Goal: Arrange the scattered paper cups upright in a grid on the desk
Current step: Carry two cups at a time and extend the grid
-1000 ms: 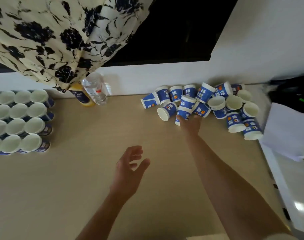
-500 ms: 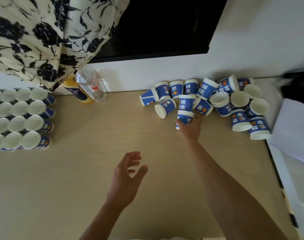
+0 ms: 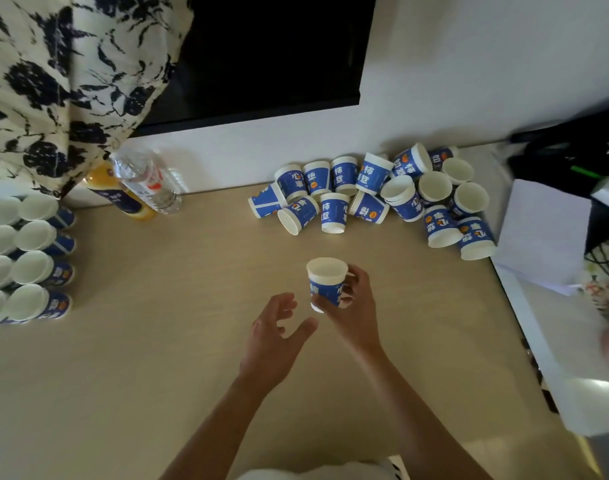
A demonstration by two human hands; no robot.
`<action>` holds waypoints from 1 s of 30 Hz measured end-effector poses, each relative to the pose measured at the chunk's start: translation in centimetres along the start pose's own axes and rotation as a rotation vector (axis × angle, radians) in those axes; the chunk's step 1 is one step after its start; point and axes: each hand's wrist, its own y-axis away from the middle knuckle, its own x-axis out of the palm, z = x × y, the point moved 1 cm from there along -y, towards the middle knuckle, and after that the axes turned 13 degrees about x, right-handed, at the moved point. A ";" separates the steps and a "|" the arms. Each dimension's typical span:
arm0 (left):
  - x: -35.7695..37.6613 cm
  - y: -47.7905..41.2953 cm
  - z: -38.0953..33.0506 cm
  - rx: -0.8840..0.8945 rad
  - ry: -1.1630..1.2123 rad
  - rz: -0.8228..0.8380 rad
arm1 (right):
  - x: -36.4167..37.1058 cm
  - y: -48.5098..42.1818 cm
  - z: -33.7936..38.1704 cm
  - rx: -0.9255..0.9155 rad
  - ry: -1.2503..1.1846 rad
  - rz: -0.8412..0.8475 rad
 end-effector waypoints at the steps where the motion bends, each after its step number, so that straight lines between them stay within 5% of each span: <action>1: 0.1 -0.3 -0.3 -0.002 0.005 0.016 | -0.1 0.9 0.4 -0.037 0.017 0.046; 11: -0.2 -1.5 -2.1 0.091 0.107 -0.092 | -0.9 3.8 3.2 -0.209 0.186 0.216; 16: -1.3 -1.5 -1.8 0.087 0.099 -0.228 | -2.5 0.2 3.8 -0.126 0.238 0.473; 22: -2.0 -0.3 -0.9 0.051 0.104 -0.306 | -0.2 -9.8 5.2 0.233 0.070 -0.057; 30: -2.7 2.7 0.5 0.008 0.103 -0.354 | 5.2 -16.2 5.4 0.386 -0.133 -0.214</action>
